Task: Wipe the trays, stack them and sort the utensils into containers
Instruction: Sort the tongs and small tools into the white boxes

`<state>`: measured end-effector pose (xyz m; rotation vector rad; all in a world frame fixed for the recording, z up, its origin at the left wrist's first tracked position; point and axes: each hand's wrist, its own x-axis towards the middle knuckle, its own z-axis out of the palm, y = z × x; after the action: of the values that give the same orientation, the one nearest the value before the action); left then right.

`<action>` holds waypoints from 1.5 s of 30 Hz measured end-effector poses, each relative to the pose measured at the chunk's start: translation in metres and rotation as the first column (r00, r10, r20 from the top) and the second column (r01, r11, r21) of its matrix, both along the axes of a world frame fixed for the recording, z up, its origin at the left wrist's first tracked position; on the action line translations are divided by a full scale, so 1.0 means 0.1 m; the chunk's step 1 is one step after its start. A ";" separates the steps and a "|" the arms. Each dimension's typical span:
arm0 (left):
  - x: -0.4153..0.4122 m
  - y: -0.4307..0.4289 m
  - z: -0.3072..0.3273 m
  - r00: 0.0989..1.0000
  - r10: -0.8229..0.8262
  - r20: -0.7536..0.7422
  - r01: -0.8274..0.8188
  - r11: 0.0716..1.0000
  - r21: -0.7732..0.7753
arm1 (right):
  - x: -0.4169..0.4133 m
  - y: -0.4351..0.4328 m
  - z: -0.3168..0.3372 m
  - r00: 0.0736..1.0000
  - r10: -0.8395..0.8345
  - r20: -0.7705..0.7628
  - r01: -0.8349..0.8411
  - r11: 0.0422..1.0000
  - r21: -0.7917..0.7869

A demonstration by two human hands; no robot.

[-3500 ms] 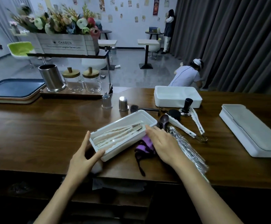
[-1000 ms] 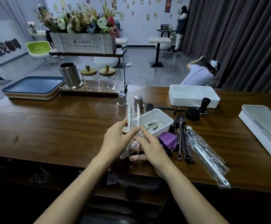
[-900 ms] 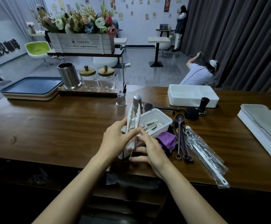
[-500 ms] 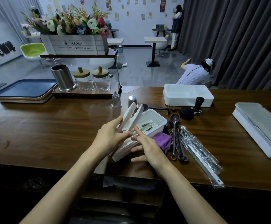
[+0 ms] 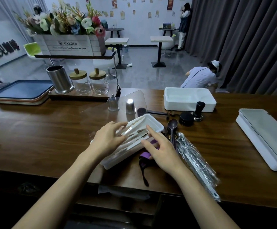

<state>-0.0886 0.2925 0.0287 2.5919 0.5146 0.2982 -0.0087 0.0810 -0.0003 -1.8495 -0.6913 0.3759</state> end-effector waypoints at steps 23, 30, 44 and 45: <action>0.03 -0.17 -0.23 1.000 0.018 0.015 -0.016 0.991 -0.135 | 0.39 -0.25 -0.16 0.964 0.204 0.170 -0.173 0.968 -0.183; -0.02 -0.14 -0.24 1.000 0.029 -0.009 -0.030 0.988 -0.153 | 0.42 -0.26 -0.18 0.955 0.232 0.185 -0.197 0.962 -0.189; -0.34 -0.28 -0.36 0.983 0.021 0.183 -0.043 0.992 0.121 | 0.47 -0.18 -0.03 0.943 0.220 0.249 -0.152 0.952 -0.264; -0.35 -0.25 -0.35 0.982 0.013 0.189 -0.041 0.988 0.146 | 0.48 -0.17 -0.02 0.943 0.216 0.252 -0.152 0.956 -0.252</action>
<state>-0.1238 0.2679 -0.0062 2.6656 0.4760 0.6048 0.0388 0.0641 -0.0021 -2.0862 -1.0568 0.3317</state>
